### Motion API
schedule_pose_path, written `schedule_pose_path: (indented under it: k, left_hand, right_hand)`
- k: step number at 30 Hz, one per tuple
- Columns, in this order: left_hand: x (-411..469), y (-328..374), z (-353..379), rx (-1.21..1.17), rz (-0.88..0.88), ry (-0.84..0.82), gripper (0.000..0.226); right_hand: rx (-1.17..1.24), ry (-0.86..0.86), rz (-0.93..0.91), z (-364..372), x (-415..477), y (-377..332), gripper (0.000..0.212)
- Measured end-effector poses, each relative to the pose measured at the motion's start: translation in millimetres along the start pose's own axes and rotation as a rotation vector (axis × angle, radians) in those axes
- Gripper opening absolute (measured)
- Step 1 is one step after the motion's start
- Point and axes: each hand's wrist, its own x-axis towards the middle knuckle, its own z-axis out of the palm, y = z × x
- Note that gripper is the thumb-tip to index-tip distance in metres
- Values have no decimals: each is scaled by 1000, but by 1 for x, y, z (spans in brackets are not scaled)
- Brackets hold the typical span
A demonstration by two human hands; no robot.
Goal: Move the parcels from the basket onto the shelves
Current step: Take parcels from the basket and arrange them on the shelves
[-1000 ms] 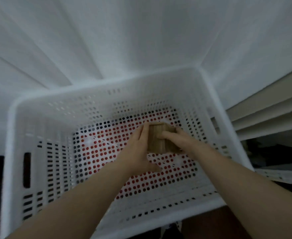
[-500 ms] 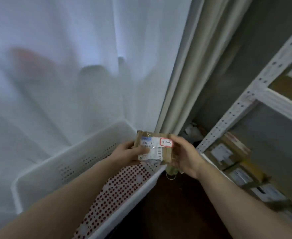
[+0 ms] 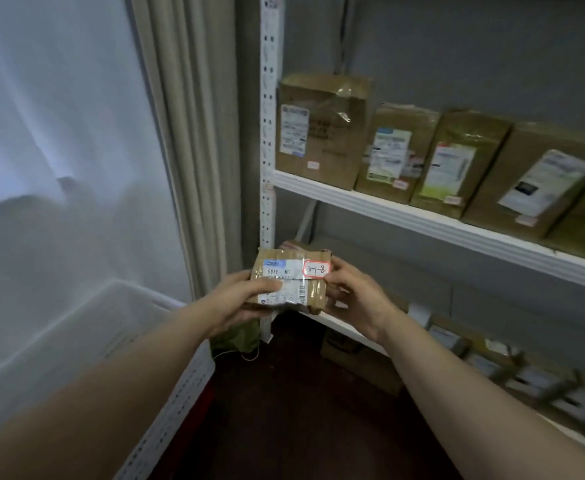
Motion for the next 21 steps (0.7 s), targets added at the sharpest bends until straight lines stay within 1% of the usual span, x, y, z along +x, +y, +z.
schedule_pose_path:
  k: [2,4,6,8,9,10,13,18,21]
  left_hand:
    - [-9,-4,38,24,6,-29,29]
    - [-15,-9,67,30,2,-54,22]
    - [-18,-14,91,37,5,-87,26]
    - [-19,-15,111,72,14,-126,45]
    - [-19,-15,121,92,18,-145,51]
    - [-18,-14,130,110,27,-168,51]
    - [-15,-11,154,125,35,-215,40]
    - [-8,-7,178,162,40,-290,40]
    - [-5,-6,187,177,41,-315,34]
  right_hand:
    - [3,37,-18,-27,-31,0,47]
    - [2,63,-39,-47,-58,1,48]
    - [12,107,-61,-63,-80,1,48]
    - [48,152,-85,-78,-96,2,48]
    - [60,181,-92,-85,-103,2,47]
    - [65,215,-96,-91,-110,3,46]
    - [116,294,-113,-106,-129,3,44]
    - [135,364,-140,-126,-144,3,46]
    - [160,386,-154,-133,-149,5,47]
